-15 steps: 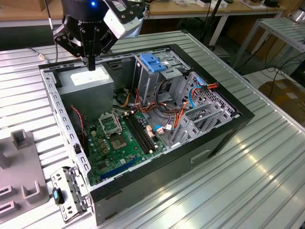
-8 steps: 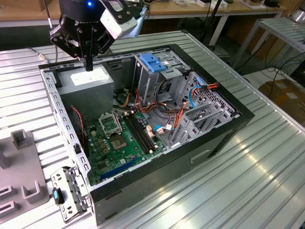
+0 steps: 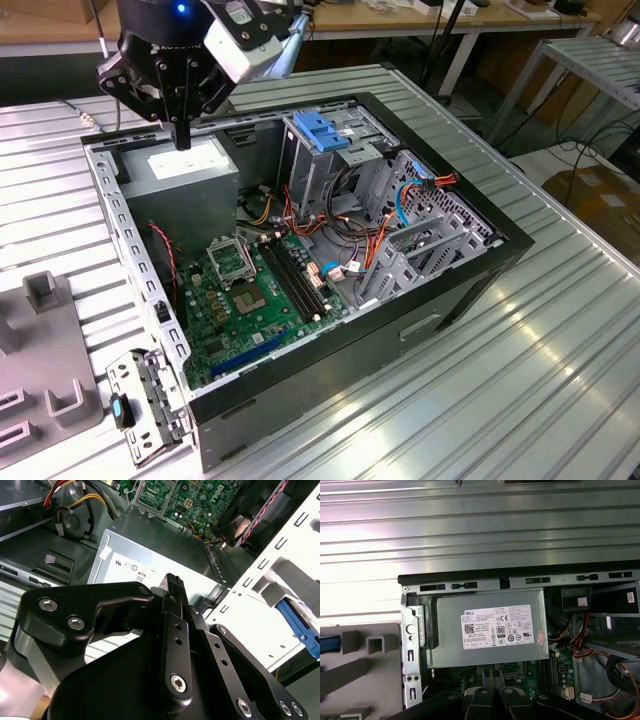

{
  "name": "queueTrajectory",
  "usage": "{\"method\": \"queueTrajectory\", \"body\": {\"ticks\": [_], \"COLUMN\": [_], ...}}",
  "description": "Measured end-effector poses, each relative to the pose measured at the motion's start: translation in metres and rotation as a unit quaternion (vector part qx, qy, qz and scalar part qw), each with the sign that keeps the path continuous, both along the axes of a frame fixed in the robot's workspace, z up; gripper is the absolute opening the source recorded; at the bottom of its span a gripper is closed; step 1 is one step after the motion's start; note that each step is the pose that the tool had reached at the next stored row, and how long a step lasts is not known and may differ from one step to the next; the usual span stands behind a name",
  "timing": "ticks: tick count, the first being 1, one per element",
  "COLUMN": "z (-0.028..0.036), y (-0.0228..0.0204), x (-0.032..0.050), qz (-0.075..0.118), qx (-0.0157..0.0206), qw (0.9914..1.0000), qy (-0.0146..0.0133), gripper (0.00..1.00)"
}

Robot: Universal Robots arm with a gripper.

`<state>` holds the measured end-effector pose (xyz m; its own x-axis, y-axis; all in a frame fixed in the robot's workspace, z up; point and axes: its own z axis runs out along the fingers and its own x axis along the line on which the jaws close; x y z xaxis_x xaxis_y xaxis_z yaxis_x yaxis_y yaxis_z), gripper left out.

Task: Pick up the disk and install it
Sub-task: 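Reach for the disk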

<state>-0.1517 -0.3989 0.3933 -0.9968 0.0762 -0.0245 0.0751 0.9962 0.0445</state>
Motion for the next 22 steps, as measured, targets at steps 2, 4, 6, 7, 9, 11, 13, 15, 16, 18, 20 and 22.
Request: {"method": "queueTrajectory", "body": {"ticks": [2, 4, 6, 7, 9, 11, 13, 15, 16, 18, 20, 22], "z": [0.0, 0.0, 0.0, 0.0001, 0.0, 0.0, 0.0, 0.0, 0.0, 0.0, 0.0, 0.0], "y": [0.0, 0.0, 0.0, 0.0, 0.0, 0.0, 0.0, 0.0, 0.0, 0.0, 0.0, 0.0], "x": [-0.0014, -0.0025, -0.0034, -0.004, -0.005, -0.0059, -0.0073, -0.0092, -0.0097, -0.0108, -0.0119, -0.013], "qz": [0.0, 0.0, 0.0, 0.0, 0.0, 0.0, 0.0, 0.0, 0.0, 0.0, 0.0, 0.0], "qx": [0.0, 0.0, 0.0, 0.0, 0.0, 0.0, 0.0, 0.0, 0.0, 0.0, 0.0, -0.0001], "qw": [1.0, 1.0, 1.0, 1.0, 1.0, 1.0, 1.0, 1.0, 1.0, 1.0, 1.0, 1.0], "qy": [0.0, 0.0, 0.0, 0.0, 0.0, 0.0, 0.0, 0.0, 0.0, 0.0, 0.0, 0.0], "gripper": [0.11, 0.11, 0.11, 0.11, 0.11, 0.11, 0.11, 0.11, 0.11, 0.11, 0.11, 0.11]}}
